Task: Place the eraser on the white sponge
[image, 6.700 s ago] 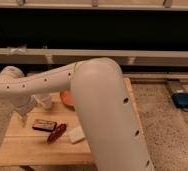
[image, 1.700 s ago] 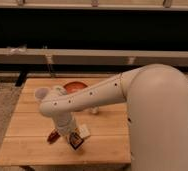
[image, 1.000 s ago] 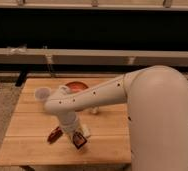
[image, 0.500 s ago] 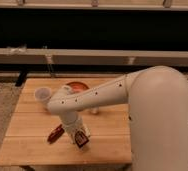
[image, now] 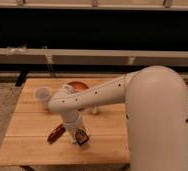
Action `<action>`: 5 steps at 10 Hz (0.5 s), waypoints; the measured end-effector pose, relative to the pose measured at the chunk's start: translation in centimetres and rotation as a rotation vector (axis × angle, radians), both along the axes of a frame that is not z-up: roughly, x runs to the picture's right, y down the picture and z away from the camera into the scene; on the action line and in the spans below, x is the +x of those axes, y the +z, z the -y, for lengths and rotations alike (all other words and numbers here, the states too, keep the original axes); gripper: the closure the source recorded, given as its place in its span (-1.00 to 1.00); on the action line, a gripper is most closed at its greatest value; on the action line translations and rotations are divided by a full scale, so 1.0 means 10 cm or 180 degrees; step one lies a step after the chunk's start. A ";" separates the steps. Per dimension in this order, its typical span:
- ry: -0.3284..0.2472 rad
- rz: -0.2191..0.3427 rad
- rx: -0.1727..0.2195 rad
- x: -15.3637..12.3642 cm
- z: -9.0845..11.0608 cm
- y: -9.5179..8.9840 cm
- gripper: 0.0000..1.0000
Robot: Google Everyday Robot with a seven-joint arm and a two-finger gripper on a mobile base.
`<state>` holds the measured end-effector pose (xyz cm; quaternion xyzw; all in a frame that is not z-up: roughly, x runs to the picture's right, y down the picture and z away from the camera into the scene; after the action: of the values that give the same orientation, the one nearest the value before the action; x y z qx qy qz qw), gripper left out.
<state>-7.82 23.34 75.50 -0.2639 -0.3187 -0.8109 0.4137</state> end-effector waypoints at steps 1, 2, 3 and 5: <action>0.0010 -0.0015 0.0005 -0.01 0.01 0.02 0.15; 0.0016 -0.0027 0.0010 -0.02 0.01 0.04 -0.06; 0.0030 -0.0040 0.0017 -0.03 0.02 0.06 -0.30; 0.0050 -0.0043 0.0035 -0.04 0.03 0.07 -0.56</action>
<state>-8.20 23.01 76.21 -0.2645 -0.3136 -0.8076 0.4237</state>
